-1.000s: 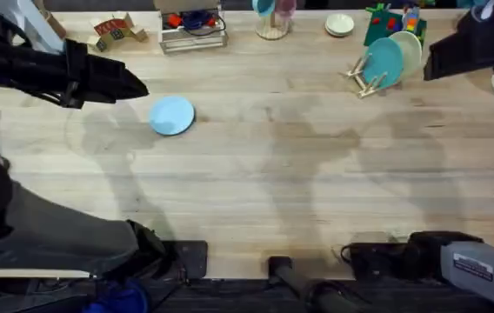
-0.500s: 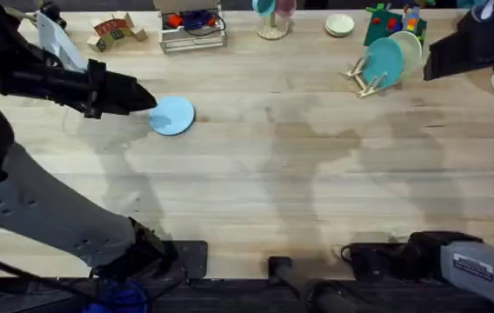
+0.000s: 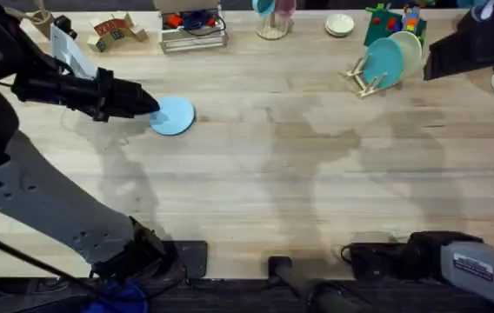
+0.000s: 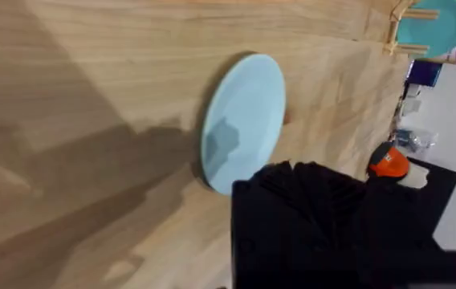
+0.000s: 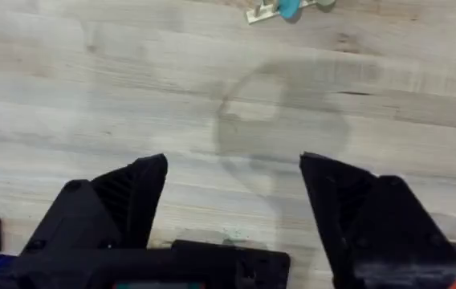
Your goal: Pick up the plates from the table one by one and place each into a slot on the dish rack.
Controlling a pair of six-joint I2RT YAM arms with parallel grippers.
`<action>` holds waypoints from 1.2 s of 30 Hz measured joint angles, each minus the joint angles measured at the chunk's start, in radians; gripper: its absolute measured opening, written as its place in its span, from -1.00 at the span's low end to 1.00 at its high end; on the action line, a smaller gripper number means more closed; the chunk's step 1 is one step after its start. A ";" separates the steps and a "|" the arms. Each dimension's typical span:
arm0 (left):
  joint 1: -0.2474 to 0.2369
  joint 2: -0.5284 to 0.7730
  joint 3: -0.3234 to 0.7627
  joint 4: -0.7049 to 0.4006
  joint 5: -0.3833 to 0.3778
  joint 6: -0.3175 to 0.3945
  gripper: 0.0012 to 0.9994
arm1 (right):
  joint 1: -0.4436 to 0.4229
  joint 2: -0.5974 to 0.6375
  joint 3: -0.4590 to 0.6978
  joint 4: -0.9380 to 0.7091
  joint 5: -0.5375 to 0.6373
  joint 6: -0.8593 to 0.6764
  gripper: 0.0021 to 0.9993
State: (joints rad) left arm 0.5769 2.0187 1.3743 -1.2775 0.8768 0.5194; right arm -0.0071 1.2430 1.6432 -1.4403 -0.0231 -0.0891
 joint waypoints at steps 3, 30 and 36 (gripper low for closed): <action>0.000 0.036 0.000 0.021 0.002 0.000 -0.92 | 0.000 0.000 0.000 0.000 0.000 0.000 0.99; 0.007 0.168 0.000 0.093 0.074 -0.004 -0.92 | 0.000 0.000 0.000 0.003 0.000 0.007 0.99; 0.007 0.168 0.000 0.093 0.074 -0.004 -0.92 | 0.000 0.000 0.000 0.003 0.000 0.007 0.99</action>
State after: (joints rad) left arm 0.5835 2.1870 1.3743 -1.1847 0.9512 0.5156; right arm -0.0071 1.2428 1.6432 -1.4372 -0.0231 -0.0818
